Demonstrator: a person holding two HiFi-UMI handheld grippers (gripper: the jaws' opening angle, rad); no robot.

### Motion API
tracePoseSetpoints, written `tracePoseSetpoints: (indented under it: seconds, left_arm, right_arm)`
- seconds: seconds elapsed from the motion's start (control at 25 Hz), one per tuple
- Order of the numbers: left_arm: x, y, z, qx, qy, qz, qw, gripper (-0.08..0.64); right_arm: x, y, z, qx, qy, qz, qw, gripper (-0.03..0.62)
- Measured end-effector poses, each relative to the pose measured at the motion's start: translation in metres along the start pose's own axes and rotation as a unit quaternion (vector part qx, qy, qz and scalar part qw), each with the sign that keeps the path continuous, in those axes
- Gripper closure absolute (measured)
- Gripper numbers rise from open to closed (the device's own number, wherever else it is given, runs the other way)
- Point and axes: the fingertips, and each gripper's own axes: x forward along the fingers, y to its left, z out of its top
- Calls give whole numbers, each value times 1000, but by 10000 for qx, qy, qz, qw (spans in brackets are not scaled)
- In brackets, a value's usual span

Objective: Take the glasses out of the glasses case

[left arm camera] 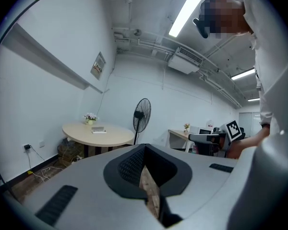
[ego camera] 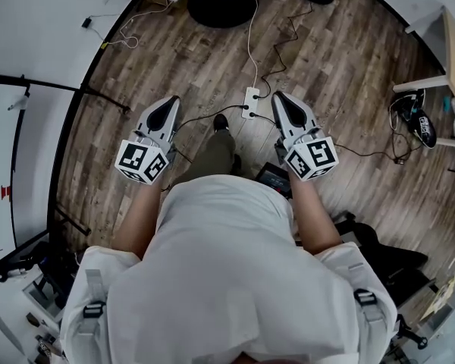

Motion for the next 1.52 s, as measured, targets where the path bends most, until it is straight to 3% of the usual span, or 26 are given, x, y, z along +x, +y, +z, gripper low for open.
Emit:
tracePoseSetpoints:
  seconds: [0.28,0.52,0.8,1.16,1.52]
  left_arm:
    - [48,46,0,-505,-218,114,9984,546]
    - [108,112,26,-530,-283,168,9981,546]
    - [159,173,59,-210,-440,28,9988,546]
    - [183,221,68,-401,-581,131,9974,546]
    - [232,267,78,-412,-608,245,9970,546]
  right_arm:
    - [49,-32,2,-122,333,-47,9994,566]
    - [130,-71,32,-224,436,-55,9988,566]
    - [207,-95,52,-327,459,-61,9984,566]
    - [261,-114,58,-341,565,-48,9978,566]
    - [338,-141,67,-337,558,267,9975,566]
